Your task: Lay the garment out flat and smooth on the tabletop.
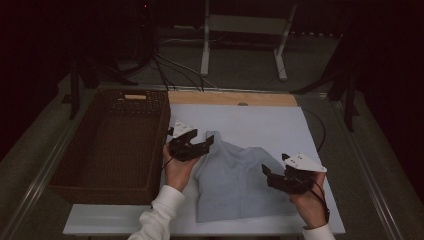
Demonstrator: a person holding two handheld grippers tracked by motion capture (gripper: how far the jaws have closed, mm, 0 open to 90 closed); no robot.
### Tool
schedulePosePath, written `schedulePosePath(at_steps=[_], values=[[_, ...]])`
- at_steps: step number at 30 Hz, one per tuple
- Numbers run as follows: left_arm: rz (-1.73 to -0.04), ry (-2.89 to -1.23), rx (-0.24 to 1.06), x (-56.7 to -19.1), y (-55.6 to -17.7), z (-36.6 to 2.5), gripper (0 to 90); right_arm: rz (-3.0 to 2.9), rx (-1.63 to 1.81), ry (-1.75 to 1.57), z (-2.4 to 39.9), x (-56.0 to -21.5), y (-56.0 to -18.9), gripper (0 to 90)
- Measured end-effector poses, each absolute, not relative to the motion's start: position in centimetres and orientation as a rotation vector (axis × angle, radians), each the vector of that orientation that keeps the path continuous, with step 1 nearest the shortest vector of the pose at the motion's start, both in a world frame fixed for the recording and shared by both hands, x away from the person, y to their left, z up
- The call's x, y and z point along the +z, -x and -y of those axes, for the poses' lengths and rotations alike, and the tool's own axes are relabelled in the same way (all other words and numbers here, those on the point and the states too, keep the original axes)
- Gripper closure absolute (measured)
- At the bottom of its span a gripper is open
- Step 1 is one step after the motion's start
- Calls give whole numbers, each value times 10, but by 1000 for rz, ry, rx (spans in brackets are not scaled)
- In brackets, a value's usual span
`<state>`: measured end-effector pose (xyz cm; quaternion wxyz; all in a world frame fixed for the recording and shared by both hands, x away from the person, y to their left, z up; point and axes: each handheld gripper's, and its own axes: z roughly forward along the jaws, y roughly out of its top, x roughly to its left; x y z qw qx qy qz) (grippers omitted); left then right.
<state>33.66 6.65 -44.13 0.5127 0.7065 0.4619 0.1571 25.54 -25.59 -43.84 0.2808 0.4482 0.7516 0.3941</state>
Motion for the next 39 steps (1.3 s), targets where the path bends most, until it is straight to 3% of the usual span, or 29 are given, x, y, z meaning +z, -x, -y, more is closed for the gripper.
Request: schedulePosePath(at_steps=[7,12,26,39], values=[[-1090,-1708,375,-438,-323,-63,219,-2008,1062,-1215,262,-439,-255,205],[-1055,-1716,376,-438,-310,-59,207,-1997,1065,-1229,268,-440,-254,188],[-1018,-1759,388,-453,-277,-60,257,-1974,1062,-1269,285,-446,-248,184],[-1030,-1825,372,-474,-260,-63,393,-1968,1062,-1287,293,-451,-245,187]])
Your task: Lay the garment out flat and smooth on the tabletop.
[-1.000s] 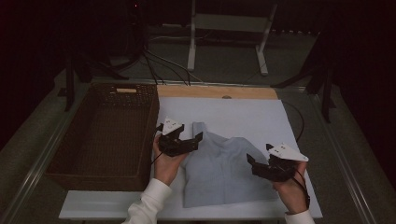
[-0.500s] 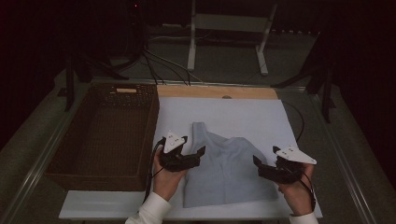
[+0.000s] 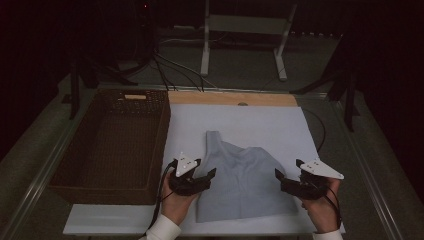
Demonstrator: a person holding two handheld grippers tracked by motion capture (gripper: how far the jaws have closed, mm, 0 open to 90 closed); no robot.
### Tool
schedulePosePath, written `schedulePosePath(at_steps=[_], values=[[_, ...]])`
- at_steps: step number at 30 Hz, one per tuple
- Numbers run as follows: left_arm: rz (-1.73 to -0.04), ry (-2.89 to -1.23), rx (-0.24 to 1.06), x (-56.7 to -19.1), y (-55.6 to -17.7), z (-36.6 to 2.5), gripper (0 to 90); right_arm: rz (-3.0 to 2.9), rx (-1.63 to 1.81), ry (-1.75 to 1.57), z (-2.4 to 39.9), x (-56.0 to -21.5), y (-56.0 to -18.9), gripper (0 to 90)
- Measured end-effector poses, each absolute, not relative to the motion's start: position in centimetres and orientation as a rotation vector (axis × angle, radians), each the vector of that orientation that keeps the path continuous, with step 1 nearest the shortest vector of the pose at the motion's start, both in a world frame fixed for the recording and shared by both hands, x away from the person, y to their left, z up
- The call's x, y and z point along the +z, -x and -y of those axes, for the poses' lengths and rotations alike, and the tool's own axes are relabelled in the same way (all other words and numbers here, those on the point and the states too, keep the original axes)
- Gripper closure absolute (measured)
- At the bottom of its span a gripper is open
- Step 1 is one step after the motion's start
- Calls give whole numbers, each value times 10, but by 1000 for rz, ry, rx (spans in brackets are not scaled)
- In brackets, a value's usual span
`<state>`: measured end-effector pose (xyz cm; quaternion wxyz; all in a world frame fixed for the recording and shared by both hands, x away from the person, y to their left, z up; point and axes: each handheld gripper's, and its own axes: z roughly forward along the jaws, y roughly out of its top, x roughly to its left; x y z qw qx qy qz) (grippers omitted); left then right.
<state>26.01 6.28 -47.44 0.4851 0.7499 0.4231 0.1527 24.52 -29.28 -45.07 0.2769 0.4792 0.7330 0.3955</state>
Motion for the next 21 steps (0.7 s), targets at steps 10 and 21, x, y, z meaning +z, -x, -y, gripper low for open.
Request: schedulePosePath(at_steps=[10,21], values=[[-1047,-1891,344,-490,-250,-65,410,-1954,1073,-1303,296,-451,-244,186],[-1060,-1944,326,-501,-241,-67,435,-1955,1074,-1317,299,-454,-244,184]])
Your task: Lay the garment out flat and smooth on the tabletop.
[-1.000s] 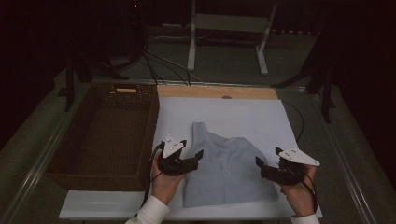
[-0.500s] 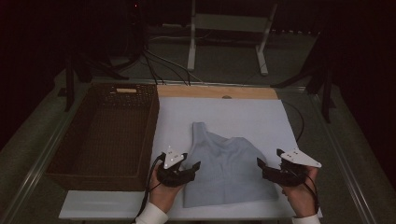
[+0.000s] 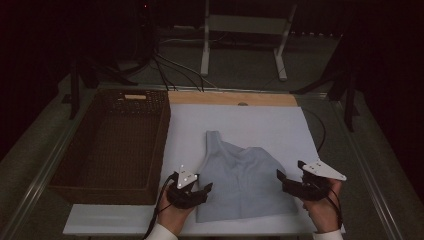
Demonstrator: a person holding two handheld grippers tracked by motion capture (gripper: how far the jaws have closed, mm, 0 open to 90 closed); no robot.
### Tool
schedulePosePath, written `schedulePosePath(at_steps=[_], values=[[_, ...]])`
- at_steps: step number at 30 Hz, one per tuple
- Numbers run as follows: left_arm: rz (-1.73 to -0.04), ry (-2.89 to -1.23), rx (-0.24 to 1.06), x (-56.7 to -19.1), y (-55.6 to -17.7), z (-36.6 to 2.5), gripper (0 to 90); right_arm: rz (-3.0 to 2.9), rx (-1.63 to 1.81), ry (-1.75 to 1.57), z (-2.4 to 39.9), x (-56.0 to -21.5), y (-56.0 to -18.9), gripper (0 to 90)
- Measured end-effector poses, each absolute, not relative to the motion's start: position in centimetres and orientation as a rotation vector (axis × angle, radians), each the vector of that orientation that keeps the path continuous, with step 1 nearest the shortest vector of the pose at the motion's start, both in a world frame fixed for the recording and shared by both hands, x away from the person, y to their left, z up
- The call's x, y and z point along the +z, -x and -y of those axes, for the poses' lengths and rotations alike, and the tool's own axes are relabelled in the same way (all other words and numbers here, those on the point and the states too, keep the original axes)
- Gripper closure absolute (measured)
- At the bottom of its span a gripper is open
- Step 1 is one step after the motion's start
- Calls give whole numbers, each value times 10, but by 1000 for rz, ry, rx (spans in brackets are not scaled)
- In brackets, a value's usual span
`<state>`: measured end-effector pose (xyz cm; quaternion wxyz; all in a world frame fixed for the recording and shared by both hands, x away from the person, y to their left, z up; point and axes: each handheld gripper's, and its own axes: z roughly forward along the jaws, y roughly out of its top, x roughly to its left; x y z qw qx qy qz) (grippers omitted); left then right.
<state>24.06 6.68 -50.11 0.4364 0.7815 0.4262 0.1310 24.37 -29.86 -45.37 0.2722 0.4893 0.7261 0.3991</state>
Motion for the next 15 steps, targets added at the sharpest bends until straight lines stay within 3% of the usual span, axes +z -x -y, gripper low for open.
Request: schedulePosePath(at_steps=[4,14,15], values=[[-1068,-1962,310,-507,-238,-67,436,-1950,1076,-1323,300,-454,-243,185],[-1068,-2020,252,-513,-236,-64,556,-1952,1074,-1329,302,-455,-244,186],[-1068,-2030,235,-513,-236,-64,629,-1953,1073,-1329,302,-455,-244,186]])
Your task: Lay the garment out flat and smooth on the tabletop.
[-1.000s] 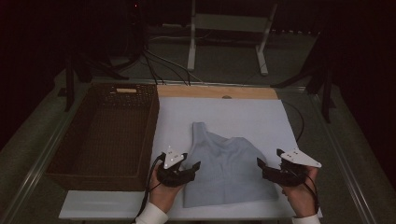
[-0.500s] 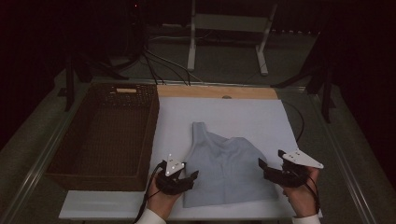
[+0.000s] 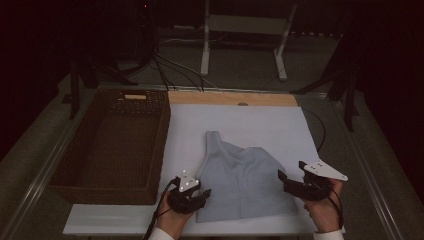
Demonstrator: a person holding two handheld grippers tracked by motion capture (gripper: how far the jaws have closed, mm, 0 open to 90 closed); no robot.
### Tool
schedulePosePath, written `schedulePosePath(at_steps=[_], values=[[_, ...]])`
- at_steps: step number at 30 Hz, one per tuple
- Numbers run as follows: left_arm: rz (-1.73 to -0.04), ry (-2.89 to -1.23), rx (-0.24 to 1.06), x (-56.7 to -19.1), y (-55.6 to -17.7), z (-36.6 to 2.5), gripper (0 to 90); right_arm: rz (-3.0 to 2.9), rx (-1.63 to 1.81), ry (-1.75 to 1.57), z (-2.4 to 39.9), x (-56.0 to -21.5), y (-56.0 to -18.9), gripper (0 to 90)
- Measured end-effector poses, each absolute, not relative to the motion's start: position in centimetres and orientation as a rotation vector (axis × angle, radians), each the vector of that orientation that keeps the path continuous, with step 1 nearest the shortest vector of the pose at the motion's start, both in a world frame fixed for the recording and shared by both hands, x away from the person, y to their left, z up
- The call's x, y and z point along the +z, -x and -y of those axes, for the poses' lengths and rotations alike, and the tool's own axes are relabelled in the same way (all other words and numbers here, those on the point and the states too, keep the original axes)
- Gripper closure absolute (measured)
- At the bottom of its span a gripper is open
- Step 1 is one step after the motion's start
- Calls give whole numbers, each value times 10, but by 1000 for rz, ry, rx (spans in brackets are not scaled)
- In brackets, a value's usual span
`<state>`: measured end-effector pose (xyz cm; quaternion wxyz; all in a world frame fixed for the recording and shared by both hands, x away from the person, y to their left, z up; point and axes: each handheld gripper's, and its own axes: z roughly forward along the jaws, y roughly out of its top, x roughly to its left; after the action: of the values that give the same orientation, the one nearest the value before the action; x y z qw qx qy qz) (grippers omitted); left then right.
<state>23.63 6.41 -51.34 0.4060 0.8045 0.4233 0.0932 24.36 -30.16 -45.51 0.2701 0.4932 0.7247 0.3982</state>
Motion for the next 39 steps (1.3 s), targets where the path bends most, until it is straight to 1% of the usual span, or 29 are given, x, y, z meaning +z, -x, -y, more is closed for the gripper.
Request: schedulePosePath(at_steps=[4,7,27,39], values=[[-1063,-2067,229,-513,-236,-63,794,-1956,1075,-1328,302,-455,-243,186],[-1059,-2077,227,-510,-236,-63,833,-1955,1074,-1329,303,-455,-244,186],[-1099,-2080,258,-505,-228,-86,841,-1964,1073,-1369,305,-461,-249,190],[-1148,-2102,331,-505,-226,-98,841,-1951,1069,-1400,306,-463,-254,199]])
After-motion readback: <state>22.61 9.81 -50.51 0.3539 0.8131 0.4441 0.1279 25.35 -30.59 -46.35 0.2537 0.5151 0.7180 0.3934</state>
